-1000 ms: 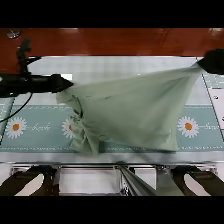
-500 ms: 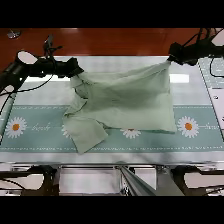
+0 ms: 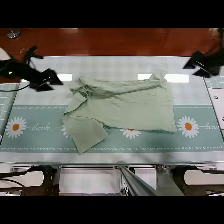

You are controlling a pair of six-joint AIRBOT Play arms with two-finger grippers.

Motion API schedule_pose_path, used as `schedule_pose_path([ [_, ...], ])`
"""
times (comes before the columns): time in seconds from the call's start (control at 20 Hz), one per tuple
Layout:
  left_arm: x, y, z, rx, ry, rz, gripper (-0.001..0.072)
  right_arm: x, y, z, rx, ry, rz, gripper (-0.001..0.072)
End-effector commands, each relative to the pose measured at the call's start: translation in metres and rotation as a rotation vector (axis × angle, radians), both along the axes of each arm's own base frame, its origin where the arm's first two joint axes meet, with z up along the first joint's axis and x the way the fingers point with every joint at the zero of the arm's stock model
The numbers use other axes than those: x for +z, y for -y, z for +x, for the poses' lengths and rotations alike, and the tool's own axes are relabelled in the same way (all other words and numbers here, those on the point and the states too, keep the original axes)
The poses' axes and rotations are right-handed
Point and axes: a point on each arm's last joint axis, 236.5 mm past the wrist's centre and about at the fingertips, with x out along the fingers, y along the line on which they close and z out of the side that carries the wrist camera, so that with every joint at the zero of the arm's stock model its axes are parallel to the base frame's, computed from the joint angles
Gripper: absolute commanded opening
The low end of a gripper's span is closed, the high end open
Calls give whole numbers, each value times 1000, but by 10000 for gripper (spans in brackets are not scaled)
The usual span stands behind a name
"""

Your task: Fold the shirts.

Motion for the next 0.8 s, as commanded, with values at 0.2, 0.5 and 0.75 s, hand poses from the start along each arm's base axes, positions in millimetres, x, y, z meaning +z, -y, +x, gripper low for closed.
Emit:
schedule_pose_path([
  [0.2, -63, -39, -100, 422, 3, -215, 702, -71, 10, -130, -201, 71, 192, 611],
  [0.5, -105, -3, -118, 380, 6, -240, 702, -116, -44, -193, -197, -50, 331, 611],
  [0.75, -112, 18, -96, 314, 94, -149, 702, -116, -52, -200, -168, -76, 350, 611],
])
